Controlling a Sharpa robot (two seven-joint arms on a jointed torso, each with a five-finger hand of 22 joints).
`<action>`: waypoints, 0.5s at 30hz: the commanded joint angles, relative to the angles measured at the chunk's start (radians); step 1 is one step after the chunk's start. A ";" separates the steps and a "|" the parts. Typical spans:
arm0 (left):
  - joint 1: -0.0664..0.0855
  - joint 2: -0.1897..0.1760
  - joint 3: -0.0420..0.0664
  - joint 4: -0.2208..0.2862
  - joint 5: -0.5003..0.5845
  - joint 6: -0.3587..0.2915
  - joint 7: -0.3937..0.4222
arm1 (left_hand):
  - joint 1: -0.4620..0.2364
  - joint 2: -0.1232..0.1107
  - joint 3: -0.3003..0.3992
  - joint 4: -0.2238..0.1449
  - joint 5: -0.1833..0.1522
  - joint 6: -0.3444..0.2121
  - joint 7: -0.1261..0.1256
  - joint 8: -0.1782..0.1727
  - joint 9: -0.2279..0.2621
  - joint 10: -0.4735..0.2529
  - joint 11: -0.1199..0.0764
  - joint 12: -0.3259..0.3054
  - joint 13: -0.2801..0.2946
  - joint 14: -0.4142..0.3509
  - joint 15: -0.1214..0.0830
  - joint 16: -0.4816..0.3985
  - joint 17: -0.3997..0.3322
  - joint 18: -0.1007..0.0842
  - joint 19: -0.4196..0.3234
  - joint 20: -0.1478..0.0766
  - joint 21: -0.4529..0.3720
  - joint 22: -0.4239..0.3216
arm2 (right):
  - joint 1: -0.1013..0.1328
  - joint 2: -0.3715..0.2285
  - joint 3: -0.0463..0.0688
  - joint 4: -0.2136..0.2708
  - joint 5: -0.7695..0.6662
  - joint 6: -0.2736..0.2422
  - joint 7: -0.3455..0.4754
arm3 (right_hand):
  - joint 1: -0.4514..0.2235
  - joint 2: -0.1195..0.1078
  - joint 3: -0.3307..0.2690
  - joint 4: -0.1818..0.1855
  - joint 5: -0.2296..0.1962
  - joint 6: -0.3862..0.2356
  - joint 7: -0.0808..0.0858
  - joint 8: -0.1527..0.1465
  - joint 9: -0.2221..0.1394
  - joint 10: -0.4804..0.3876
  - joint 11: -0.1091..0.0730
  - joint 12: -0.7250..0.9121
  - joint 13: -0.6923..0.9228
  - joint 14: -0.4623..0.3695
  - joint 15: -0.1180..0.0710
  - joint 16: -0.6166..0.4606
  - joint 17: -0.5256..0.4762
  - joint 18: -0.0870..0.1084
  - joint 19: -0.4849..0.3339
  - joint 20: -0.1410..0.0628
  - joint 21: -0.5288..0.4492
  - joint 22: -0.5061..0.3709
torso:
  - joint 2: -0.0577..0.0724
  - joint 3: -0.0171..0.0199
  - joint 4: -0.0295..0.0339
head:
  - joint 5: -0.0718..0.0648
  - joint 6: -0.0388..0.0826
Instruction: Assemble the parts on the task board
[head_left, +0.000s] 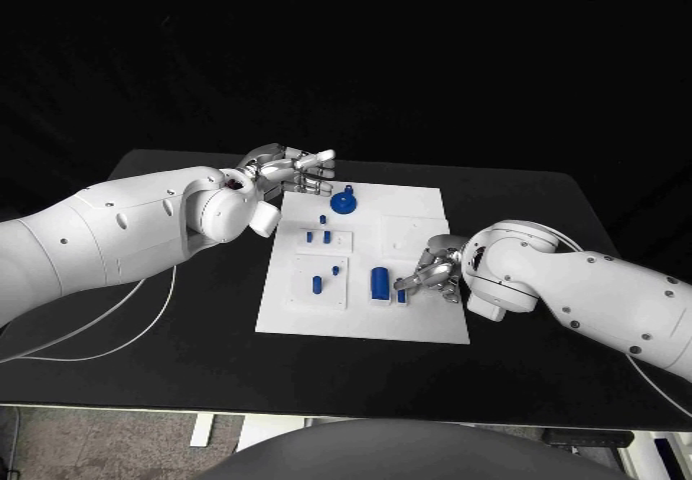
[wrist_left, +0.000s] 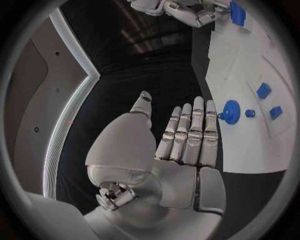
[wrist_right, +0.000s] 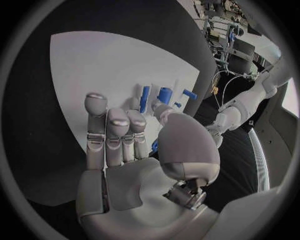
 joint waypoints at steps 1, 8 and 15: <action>0.001 0.002 0.000 -0.001 -0.003 0.008 0.012 | 0.001 -0.007 -0.003 0.001 -0.005 0.000 0.001 0.001 0.001 -0.006 0.001 0.002 0.001 -0.007 -0.001 -0.004 0.002 0.004 -0.006 -0.002 0.006 0.001 | -0.001 -0.009 0.000 -0.003 -0.011 -0.042 0.006 | -0.010 -0.024 -0.003 0.012 -0.005 -0.031 0.006 0.002 -0.004 -0.008 0.006 -0.001 0.003 -0.001 -0.005 -0.003 0.001 -0.004 0.043 -0.006 -0.005 -0.001 | -0.001 0.0011 -0.0009 | -0.001 0.006; 0.001 0.003 0.000 -0.014 0.009 -0.037 0.054 | 0.001 0.011 -0.011 -0.024 0.001 0.011 0.002 0.002 0.001 0.009 -0.003 0.002 0.001 0.006 -0.005 -0.004 0.002 0.002 -0.003 -0.006 0.008 0.002 | 0.001 -0.044 0.009 -0.017 0.022 -0.119 0.113 | 0.008 -0.039 -0.072 0.066 -0.004 -0.087 0.019 0.005 0.000 -0.011 0.014 0.002 0.005 -0.002 0.000 -0.008 0.001 0.009 0.043 0.001 -0.011 -0.005 | -0.005 -0.0006 -0.0027 | -0.008 0.035; 0.001 0.009 0.000 -0.037 0.047 -0.103 0.117 | -0.002 0.049 -0.037 -0.073 0.006 0.033 -0.006 0.002 0.001 0.054 -0.016 0.000 0.001 0.039 -0.017 -0.004 0.004 -0.007 0.004 -0.017 0.011 0.002 | 0.020 -0.062 0.050 -0.124 0.201 -0.227 0.438 | 0.066 0.074 -0.304 0.004 0.211 -0.089 0.022 0.005 0.000 -0.034 0.018 -0.036 -0.024 -0.017 0.000 -0.057 -0.034 0.019 0.029 0.002 -0.091 -0.035 | -0.018 0.0004 -0.0137 | -0.013 0.080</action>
